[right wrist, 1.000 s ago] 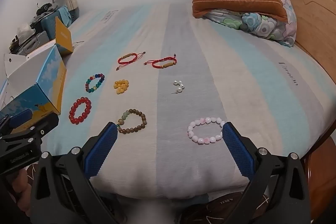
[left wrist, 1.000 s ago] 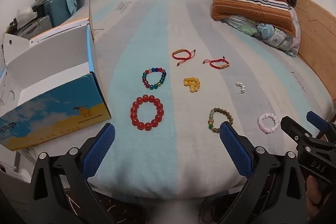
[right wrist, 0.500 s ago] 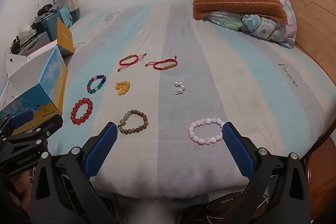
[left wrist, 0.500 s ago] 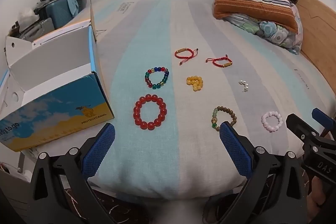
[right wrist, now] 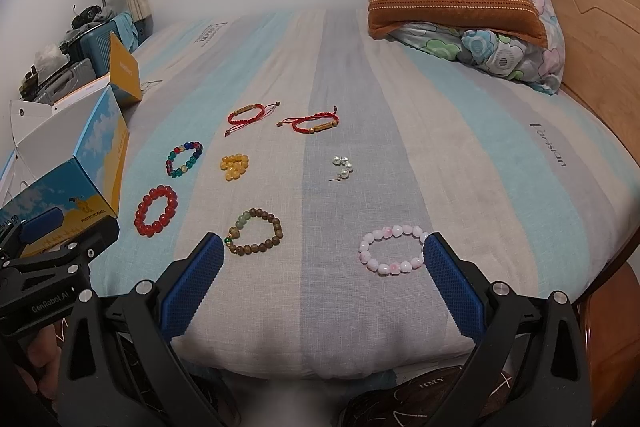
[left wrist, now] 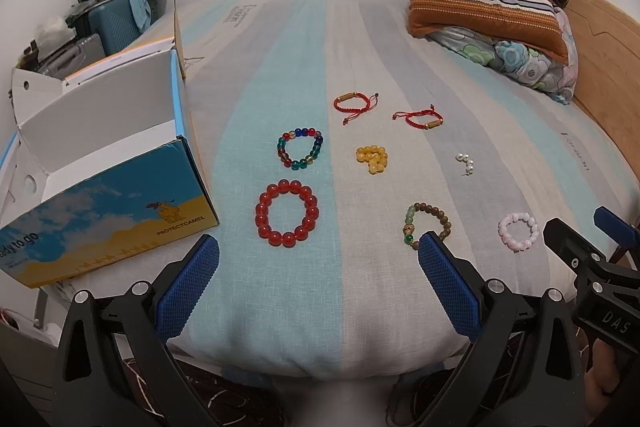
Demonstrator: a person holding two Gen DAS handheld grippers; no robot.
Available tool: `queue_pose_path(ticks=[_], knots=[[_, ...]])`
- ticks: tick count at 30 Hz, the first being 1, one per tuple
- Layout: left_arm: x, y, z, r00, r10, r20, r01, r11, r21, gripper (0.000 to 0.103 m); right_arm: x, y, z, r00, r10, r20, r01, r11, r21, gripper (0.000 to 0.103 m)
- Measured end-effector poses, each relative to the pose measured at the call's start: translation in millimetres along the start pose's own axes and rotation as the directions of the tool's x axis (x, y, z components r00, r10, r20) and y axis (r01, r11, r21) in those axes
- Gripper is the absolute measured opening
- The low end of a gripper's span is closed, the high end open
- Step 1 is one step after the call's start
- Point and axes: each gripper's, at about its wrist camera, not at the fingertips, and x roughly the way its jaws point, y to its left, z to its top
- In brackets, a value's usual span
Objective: Organize jewelry
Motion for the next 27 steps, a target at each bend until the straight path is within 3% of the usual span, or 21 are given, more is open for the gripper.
queue_pose_path(ticks=[27], knots=[[-6.6, -5.1, 1.2, 1.0, -0.005, 0.011, 0.005, 1.0, 0.015, 0.097, -2.0, 3.6, -0.3, 1.0, -0.005, 0.009, 0.005, 1.0, -0.021, 0.096]])
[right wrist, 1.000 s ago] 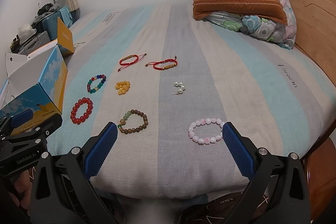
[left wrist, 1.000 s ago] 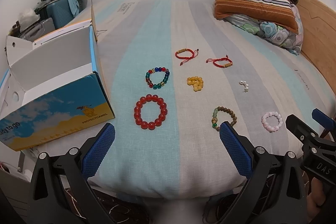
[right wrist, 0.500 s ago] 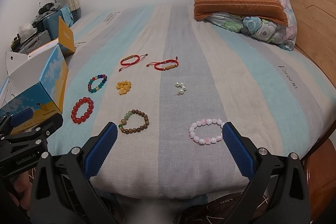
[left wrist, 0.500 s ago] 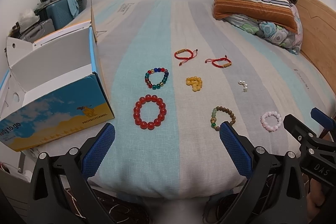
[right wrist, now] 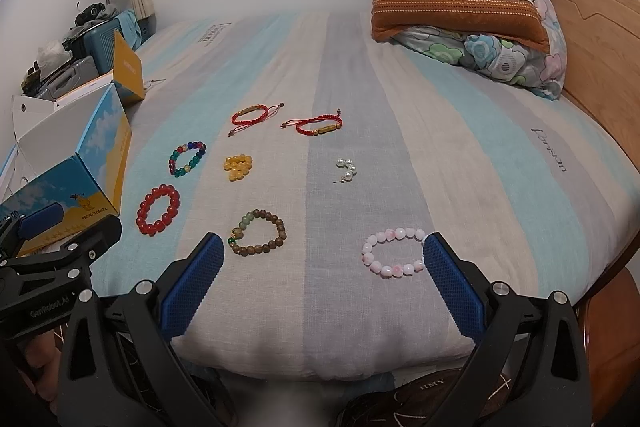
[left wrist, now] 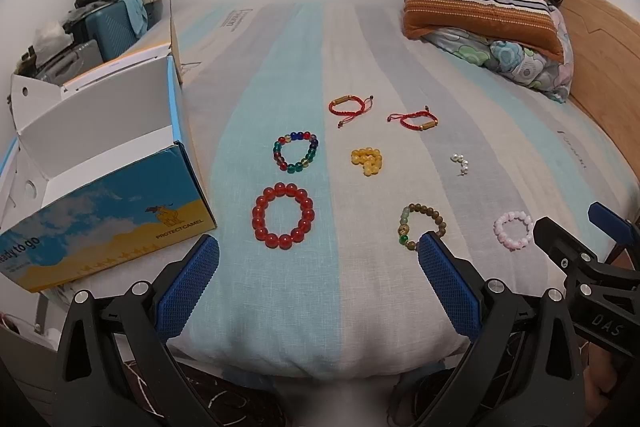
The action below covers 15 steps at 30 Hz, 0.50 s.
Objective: Organize jewelry
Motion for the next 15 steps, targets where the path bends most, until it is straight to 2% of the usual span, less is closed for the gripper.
queue_pose_path(ticks=[15], knots=[[-0.9, -1.5, 0.2, 1.0, 0.001, 0.002, -0.001, 1.0, 0.002, 0.097, 0.0, 0.5, 0.3, 1.0, -0.003, 0.003, 0.003, 1.0, 0.0, 0.096]])
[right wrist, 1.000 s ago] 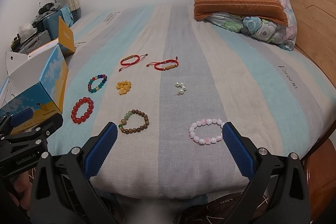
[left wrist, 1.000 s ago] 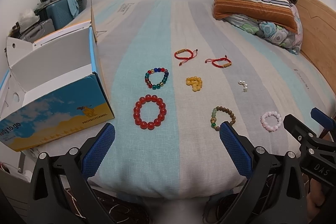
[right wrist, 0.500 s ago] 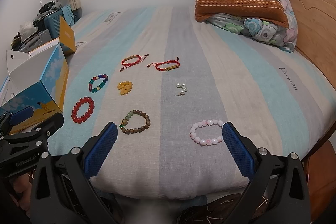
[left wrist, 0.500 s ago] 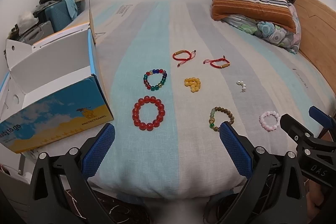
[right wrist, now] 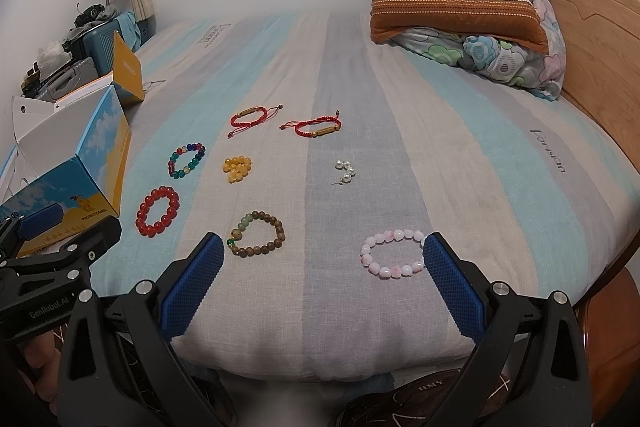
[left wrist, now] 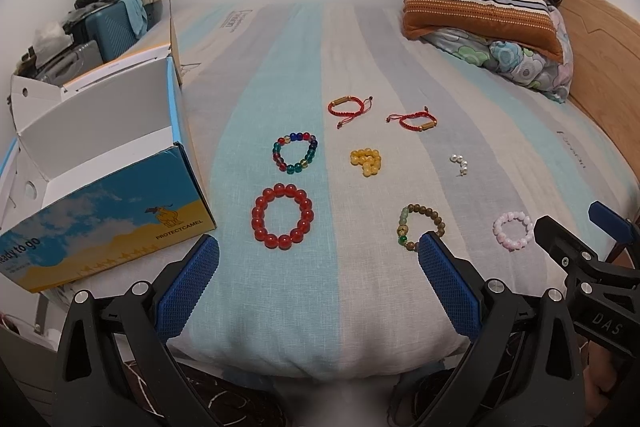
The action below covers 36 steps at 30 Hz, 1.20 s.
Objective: Organize jewelry
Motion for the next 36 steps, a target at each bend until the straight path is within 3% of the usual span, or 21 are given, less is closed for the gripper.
queue_pose_path(ticks=[24, 36], knots=[[6.6, -9.8, 0.7, 1.0, -0.016, -0.007, 0.016, 1.0, 0.012, 0.097, -1.4, -7.4, 1.3, 1.0, -0.019, 0.012, 0.019, 1.0, 0.0, 0.096], [58.9, -52.5, 4.6, 0.994, -0.088, -0.06, 0.092, 0.993, 0.069, 0.097, 36.1, -53.3, -0.9, 0.997, -0.077, -0.015, 0.078, 0.996, 0.044, 0.096]])
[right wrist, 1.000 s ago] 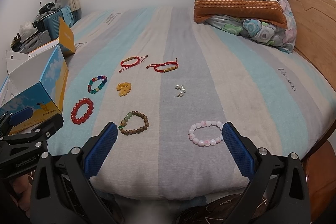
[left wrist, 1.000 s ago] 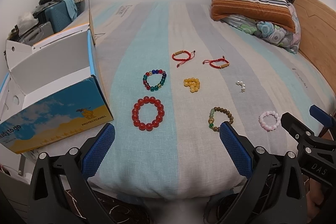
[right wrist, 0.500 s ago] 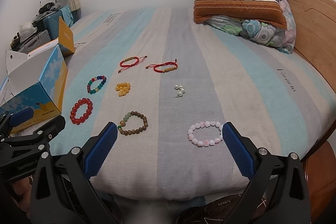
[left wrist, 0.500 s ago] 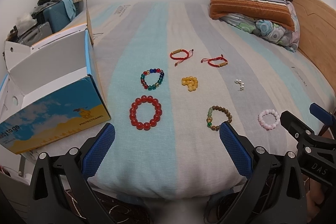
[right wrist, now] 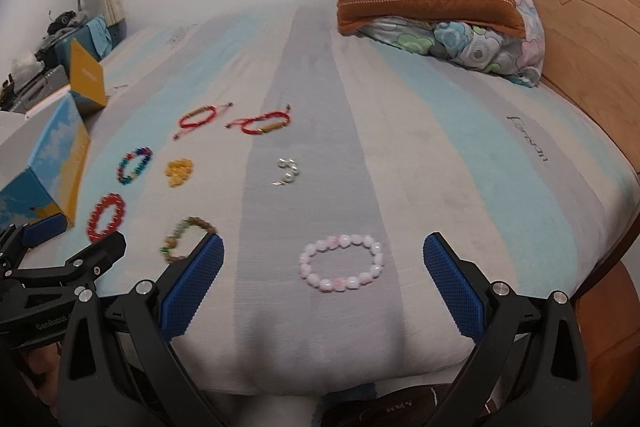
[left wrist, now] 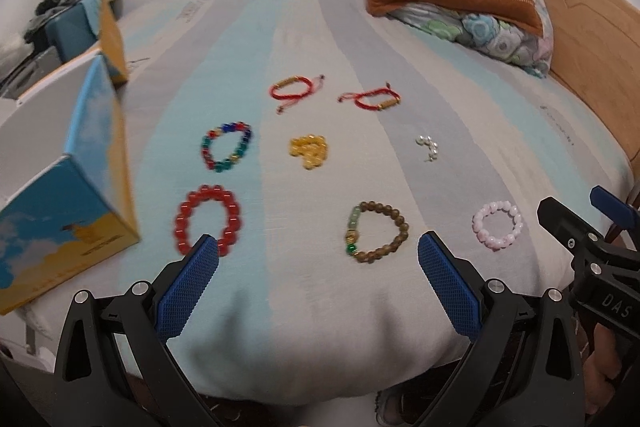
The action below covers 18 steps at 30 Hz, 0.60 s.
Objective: Organize jewelry
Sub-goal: 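Lower left tool over brown wooden bracelet while right tool lowers over pink-white bracelet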
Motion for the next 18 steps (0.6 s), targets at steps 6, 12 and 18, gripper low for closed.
queue_pose_path(ticks=[6, 12, 18], knots=[[35.1, -17.0, -1.7, 0.999, -0.027, -0.022, 0.028, 0.999, 0.025, 0.097, 34.4, -15.8, -7.9, 0.999, -0.023, -0.036, 0.023, 1.0, 0.01, 0.096], [60.0, -27.1, -4.9, 0.998, -0.046, -0.04, 0.047, 0.998, 0.038, 0.097, 68.5, -26.6, -16.6, 0.993, -0.05, -0.103, 0.053, 0.998, 0.032, 0.095], [77.3, -26.1, -6.2, 0.997, -0.038, -0.064, 0.04, 0.999, 0.024, 0.097, 80.9, -27.0, -20.2, 0.991, -0.058, -0.12, 0.062, 0.998, 0.03, 0.095]])
